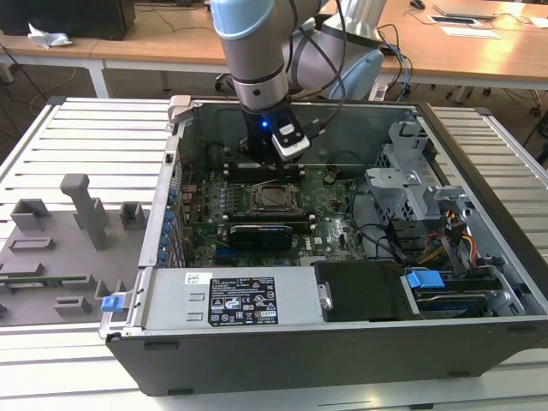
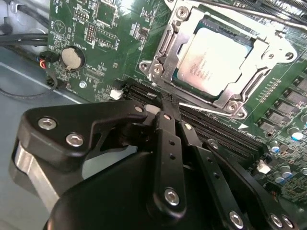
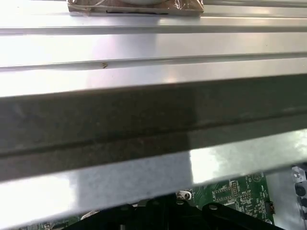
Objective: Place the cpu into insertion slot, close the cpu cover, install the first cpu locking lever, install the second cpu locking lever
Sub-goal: 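Install the first cpu locking lever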
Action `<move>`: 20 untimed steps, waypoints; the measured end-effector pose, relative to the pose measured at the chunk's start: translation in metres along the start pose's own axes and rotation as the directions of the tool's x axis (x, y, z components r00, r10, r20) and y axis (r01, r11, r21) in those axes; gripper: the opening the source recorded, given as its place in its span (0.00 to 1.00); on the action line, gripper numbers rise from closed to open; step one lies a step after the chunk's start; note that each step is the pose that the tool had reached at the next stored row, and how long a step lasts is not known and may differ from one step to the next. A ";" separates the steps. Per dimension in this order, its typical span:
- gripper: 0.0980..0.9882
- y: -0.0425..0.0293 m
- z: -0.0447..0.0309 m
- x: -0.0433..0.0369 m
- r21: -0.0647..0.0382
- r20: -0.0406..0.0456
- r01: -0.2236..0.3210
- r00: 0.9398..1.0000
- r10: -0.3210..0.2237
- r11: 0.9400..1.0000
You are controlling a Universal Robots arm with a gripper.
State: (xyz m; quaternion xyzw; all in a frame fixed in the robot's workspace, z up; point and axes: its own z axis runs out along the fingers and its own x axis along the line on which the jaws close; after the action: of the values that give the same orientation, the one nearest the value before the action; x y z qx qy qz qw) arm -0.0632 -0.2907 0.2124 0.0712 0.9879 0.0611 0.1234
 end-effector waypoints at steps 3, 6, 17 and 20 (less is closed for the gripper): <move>0.01 -0.0004 -0.0003 0.0027 -0.008 0.006 -0.001 1.000 0.001 1.000; 0.01 -0.0009 0.0007 0.0055 -0.011 0.011 -0.001 1.000 0.001 1.000; 0.01 -0.0023 0.0079 0.0091 -0.013 0.015 -0.001 1.000 0.001 1.000; 0.01 -0.0025 0.0095 0.0094 -0.012 0.015 -0.003 1.000 0.003 1.000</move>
State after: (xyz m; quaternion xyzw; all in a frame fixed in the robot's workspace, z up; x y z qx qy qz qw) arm -0.0701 -0.2907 0.2007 0.0722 0.9865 0.0667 0.1312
